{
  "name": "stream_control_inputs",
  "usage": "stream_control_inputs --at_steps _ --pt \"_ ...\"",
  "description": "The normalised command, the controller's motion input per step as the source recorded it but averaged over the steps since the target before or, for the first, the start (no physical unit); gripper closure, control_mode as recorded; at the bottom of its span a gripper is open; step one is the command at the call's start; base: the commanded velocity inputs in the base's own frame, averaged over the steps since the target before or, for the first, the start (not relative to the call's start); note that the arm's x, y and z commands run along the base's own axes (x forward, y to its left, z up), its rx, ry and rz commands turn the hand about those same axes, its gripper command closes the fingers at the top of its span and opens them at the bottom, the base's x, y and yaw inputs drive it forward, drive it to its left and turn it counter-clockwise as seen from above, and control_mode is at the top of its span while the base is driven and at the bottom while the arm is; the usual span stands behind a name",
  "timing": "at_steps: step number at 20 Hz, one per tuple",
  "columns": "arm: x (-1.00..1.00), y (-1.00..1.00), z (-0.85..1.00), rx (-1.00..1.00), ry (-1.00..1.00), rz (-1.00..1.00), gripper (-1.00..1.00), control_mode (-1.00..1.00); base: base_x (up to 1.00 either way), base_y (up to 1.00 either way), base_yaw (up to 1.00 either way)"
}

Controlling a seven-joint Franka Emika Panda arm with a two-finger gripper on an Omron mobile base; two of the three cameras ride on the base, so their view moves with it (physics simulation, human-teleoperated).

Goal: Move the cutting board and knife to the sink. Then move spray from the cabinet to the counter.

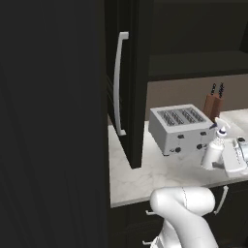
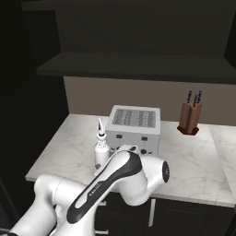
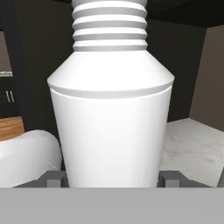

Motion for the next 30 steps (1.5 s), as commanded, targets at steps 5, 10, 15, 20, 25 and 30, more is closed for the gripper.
stream_control_inputs --at_steps 5,10,15,20,25,30 --pt "0.09 -0.11 -0.58 0.0 0.0 0.0 1.0 -1.0 0.0 0.0 0.0" --pt "0.23 -0.03 -0.46 0.0 0.0 0.0 1.0 -1.0 0.0 0.0 0.0" --pt "0.31 0.0 -0.32 0.0 0.01 0.0 1.0 -1.0 0.0 0.0 0.0" --pt "0.36 -0.05 -0.29 0.0 0.02 0.0 1.0 -1.0 0.0 0.0 0.0" --pt "0.32 -0.19 -0.26 0.01 0.0 0.02 1.0 -1.0 0.0 0.0 0.0" --pt "0.31 -0.22 -0.29 0.0 0.0 0.03 1.0 -1.0 0.0 0.0 0.0"
